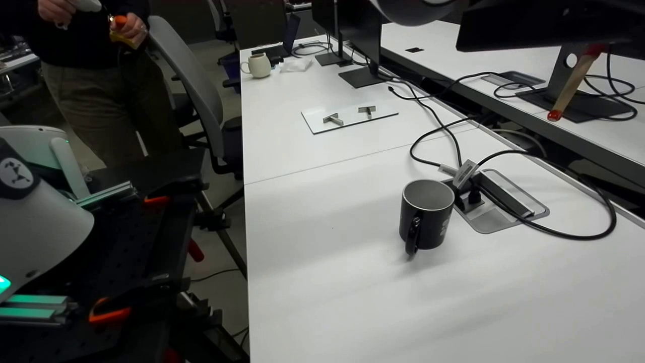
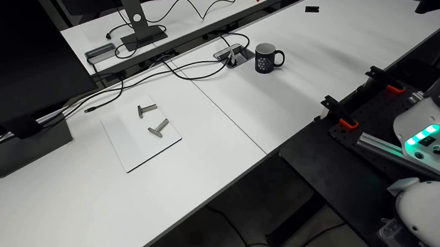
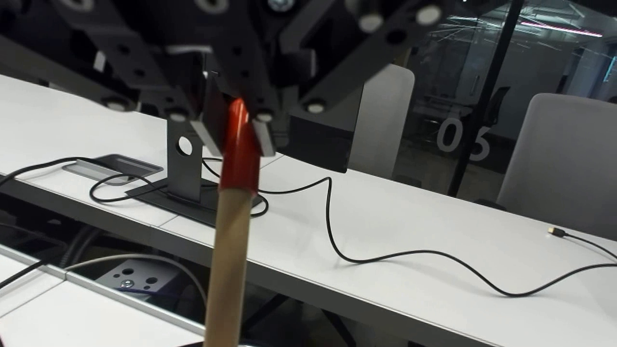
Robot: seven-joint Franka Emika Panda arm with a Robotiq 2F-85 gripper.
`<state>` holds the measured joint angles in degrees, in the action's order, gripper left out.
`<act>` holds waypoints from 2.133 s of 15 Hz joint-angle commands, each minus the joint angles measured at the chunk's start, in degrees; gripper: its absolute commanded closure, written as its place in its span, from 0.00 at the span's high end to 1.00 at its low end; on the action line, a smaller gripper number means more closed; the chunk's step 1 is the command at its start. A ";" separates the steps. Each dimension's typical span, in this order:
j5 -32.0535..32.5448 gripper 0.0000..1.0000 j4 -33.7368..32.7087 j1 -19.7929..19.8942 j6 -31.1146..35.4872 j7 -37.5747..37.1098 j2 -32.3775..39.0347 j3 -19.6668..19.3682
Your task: Pick up the miniature baseball bat from the table and put it inside the black mug
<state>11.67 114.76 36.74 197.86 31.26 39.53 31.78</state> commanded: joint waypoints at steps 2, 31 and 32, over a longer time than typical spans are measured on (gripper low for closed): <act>-6.83 0.07 -4.32 -8.00 0.00 1.33 -1.16 -5.62; -1.58 0.07 -21.81 -25.78 0.81 -20.85 2.79 -21.48; -1.06 0.07 -21.62 -24.27 0.80 -20.98 3.18 -19.56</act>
<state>7.69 91.55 7.95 197.75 11.22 42.24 7.06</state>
